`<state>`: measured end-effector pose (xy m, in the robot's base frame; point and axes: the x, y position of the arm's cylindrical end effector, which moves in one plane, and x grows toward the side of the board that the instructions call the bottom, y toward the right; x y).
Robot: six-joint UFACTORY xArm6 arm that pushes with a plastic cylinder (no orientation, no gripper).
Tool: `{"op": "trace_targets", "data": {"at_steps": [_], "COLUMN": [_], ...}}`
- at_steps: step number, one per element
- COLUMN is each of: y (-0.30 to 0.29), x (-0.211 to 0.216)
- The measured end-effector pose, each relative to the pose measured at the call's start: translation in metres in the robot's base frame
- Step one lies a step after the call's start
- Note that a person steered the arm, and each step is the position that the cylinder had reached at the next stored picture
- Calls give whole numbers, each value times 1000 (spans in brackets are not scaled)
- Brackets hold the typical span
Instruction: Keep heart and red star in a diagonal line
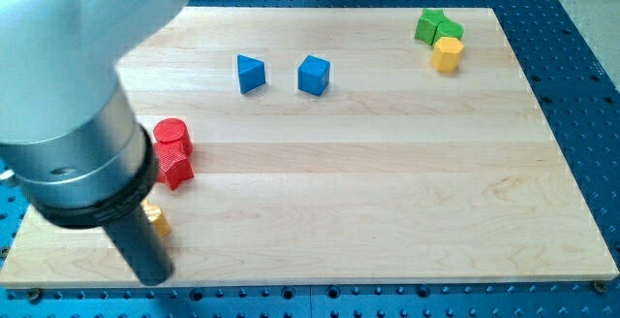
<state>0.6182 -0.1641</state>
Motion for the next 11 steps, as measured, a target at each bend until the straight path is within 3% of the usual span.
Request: {"op": "trace_targets", "data": {"at_steps": [3,5,6,7,9,11], "y": [35,-23,-12,36,45,7], "x": [-58,-23,-61,-83,-78,-81]}}
